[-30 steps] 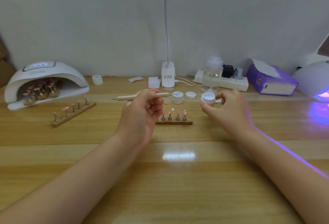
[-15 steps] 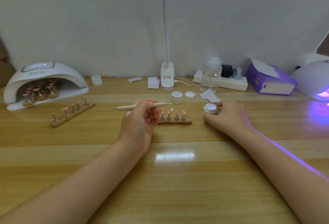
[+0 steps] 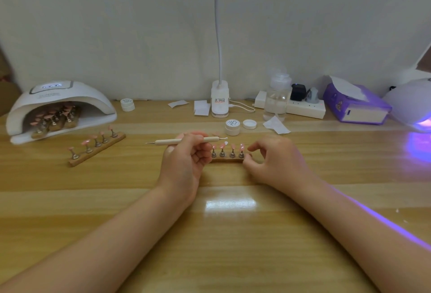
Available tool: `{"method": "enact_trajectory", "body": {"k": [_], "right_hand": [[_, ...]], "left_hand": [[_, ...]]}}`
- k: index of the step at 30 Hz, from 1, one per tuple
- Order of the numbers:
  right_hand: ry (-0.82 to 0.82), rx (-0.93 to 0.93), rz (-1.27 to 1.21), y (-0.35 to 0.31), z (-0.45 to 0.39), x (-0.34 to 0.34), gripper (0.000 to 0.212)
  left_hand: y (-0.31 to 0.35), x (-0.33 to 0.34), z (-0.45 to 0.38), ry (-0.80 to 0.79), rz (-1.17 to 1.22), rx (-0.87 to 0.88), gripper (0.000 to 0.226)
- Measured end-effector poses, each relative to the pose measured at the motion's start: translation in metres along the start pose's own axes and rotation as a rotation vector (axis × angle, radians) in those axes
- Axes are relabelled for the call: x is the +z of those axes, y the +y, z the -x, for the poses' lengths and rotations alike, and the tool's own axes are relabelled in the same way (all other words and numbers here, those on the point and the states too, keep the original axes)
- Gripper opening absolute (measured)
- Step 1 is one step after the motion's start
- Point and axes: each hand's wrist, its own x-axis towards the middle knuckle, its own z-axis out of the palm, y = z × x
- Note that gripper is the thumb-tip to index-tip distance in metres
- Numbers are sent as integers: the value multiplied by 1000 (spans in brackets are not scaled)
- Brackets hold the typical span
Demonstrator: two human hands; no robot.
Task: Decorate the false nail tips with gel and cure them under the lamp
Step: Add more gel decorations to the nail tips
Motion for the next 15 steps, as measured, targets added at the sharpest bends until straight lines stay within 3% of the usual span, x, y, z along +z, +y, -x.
{"method": "enact_trajectory", "body": {"k": [8,15], "right_hand": [[-85,93,-186,4,-2,8,16],[-1,-40,-168,0,0,5,12]], "left_hand": [[-5,2,3,2,-67,110,22],[-5,1,7,10,-113,168,21]]}}
